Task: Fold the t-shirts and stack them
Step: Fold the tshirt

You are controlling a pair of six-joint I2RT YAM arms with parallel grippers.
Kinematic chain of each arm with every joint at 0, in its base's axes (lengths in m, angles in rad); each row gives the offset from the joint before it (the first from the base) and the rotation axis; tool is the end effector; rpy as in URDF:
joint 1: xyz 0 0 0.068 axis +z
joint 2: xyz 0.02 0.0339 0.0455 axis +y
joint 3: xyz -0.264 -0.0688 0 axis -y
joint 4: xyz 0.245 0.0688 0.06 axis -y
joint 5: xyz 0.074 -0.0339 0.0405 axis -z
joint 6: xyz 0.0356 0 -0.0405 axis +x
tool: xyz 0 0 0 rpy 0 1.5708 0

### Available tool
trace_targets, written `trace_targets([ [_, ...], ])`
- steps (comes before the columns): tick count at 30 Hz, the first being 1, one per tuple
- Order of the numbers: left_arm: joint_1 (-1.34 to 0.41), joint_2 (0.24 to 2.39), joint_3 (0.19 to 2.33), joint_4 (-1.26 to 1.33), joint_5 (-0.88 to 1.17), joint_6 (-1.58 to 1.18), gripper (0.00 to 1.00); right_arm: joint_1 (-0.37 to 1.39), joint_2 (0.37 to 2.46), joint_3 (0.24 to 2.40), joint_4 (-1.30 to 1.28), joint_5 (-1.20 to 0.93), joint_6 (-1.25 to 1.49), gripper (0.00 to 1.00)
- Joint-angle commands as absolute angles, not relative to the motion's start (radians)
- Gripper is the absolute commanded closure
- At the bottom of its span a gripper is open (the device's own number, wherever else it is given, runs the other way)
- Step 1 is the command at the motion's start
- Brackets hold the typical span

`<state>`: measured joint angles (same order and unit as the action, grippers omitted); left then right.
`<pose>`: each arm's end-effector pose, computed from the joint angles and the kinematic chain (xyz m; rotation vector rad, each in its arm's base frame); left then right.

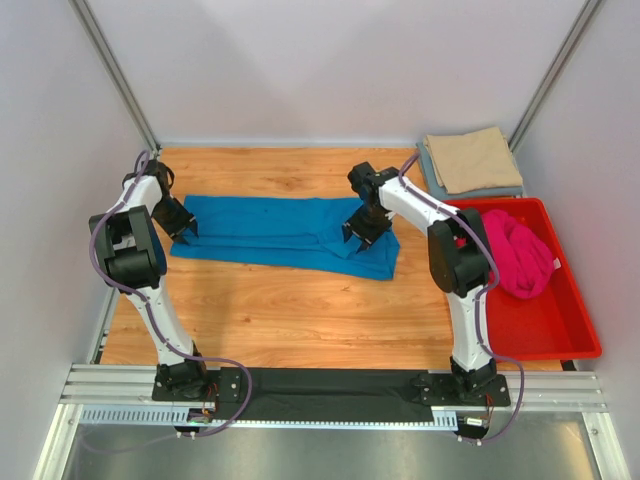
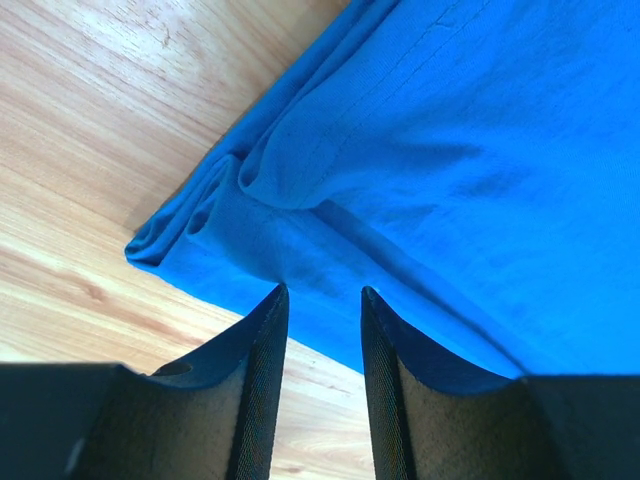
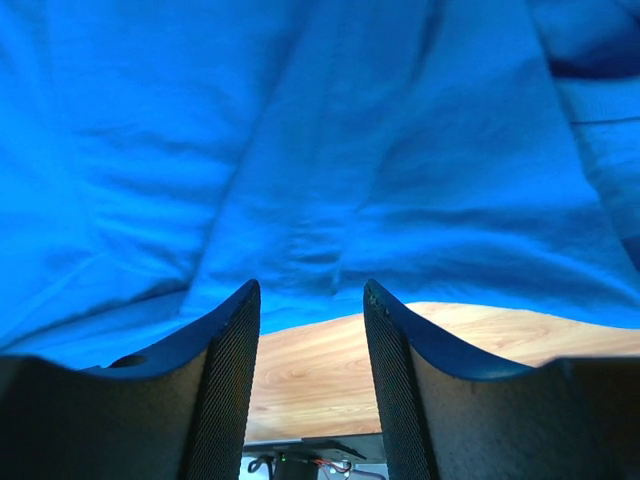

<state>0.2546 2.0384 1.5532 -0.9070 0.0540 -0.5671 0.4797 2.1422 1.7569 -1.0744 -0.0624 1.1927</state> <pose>0.3907 0.0997 0.1802 -1.1801 2.7268 -0.1207 0.3756 0.1979 0.1902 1.0794 2.9139 0.1932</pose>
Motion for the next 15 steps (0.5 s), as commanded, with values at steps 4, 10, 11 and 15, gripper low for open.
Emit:
trace_targets([
  [4, 0.249, 2.003, 1.589, -0.888, 0.061, -0.584, 0.58, 0.506, 2.083, 1.695, -1.071, -0.018, 1.267, 0.53],
  [10, 0.242, 2.003, 1.586, -0.885, 0.067, -0.584, 0.59, 0.517, 2.085, 1.680, -1.008, -0.011, 1.281, 0.55],
  [11, 0.239, 2.003, 1.586, -0.885, 0.067, -0.584, 0.59, 0.518, 2.085, 1.680, -1.005, -0.006, 1.284, 0.56],
  [15, 0.241, 2.002, 1.586, -0.885, 0.067, -0.584, 0.59, 0.523, 2.079, 1.671, -0.977, -0.002, 1.292, 0.61],
])
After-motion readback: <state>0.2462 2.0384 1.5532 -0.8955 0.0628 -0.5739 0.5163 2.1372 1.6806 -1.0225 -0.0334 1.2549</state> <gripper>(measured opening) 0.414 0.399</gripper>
